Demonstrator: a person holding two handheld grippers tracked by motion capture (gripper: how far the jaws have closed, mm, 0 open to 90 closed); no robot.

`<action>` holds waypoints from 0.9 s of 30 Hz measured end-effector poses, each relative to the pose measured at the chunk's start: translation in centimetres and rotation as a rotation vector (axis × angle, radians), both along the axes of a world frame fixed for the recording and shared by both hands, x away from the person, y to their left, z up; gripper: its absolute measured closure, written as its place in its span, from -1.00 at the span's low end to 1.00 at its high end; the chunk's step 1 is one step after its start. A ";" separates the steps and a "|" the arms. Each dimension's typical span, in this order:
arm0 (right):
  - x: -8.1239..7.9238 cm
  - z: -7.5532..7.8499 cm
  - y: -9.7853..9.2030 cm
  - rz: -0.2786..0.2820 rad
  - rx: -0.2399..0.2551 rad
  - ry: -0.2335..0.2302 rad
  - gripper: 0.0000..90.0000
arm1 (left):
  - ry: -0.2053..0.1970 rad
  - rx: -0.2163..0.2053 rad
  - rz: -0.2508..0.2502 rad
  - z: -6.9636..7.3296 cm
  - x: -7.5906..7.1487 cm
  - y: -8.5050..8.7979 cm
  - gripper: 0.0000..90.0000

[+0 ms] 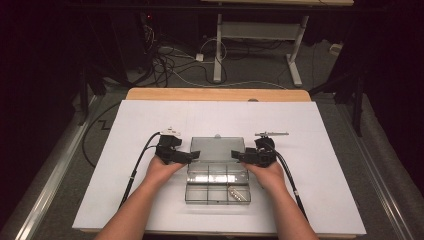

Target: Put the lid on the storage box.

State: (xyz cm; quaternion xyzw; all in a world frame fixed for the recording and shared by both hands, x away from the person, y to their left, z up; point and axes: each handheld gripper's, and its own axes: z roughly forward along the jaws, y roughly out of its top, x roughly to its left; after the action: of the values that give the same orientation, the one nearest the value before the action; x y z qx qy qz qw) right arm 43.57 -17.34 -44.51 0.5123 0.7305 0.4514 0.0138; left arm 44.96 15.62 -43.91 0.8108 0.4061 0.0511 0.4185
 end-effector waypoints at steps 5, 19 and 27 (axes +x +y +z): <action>0.0 0.0 0.0 0.003 0.015 0.007 -0.33 | -0.003 0.005 0.002 0.0 0.0 0.0 -1.00; -0.3 0.0 -0.2 -0.002 0.053 0.013 -0.16 | -0.010 0.006 0.007 0.2 0.0 0.1 -1.00; -0.8 0.3 -0.3 -0.003 0.038 -0.059 -0.05 | -0.010 -0.034 0.010 0.3 -0.3 0.6 -0.93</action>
State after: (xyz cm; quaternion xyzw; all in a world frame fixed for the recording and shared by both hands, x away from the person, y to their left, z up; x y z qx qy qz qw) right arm 42.74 -17.62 -44.23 0.5001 0.7203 0.4801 0.0264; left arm 44.68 16.22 -43.63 0.8013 0.4090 0.0503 0.4337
